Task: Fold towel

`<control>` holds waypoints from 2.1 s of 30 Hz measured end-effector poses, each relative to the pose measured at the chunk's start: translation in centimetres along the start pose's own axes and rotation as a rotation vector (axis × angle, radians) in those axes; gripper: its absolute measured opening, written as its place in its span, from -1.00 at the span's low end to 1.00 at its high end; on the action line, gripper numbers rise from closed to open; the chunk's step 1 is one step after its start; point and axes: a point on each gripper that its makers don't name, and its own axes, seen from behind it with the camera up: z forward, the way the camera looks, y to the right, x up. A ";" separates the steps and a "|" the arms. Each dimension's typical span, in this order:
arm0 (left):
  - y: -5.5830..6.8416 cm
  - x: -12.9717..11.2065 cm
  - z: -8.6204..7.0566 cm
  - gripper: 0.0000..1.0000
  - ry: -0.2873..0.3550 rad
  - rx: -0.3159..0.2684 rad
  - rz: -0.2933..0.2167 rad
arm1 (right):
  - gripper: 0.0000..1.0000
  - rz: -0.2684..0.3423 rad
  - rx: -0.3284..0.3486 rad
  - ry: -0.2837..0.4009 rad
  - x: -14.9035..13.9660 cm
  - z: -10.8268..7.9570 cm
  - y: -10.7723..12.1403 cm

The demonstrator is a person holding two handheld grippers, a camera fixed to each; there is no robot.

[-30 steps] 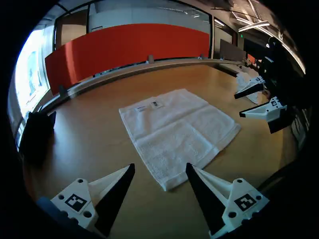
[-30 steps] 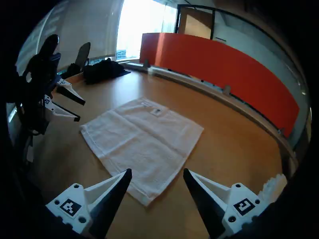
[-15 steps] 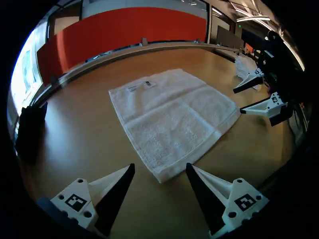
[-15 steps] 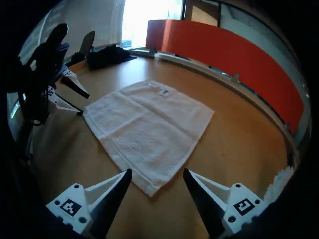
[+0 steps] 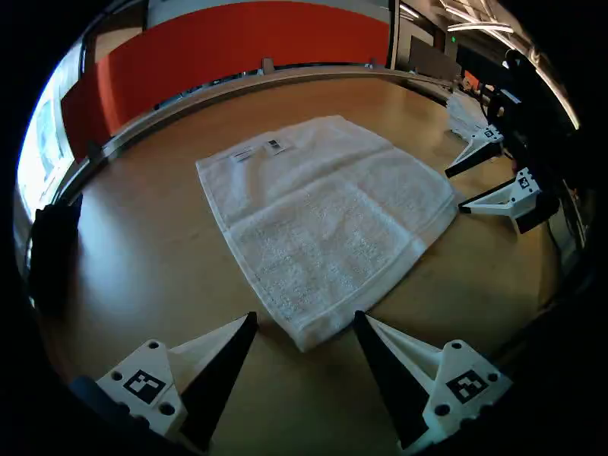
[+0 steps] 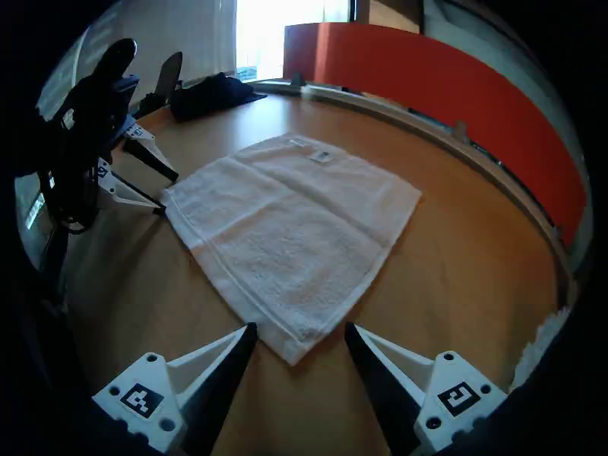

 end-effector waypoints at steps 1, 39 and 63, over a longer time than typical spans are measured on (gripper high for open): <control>0.0 0.0 0.0 0.88 0.000 0.000 0.000 | 0.73 0.001 0.004 -0.003 -0.1 0.0 -0.1; 1.5 1.2 -1.1 -0.70 -0.028 -0.010 -0.079 | -0.71 0.037 0.029 0.014 1.5 -1.5 -0.4; 3.4 6.0 -9.7 -0.70 0.018 -0.028 -0.163 | -0.71 0.002 0.004 0.093 7.0 -9.5 -1.0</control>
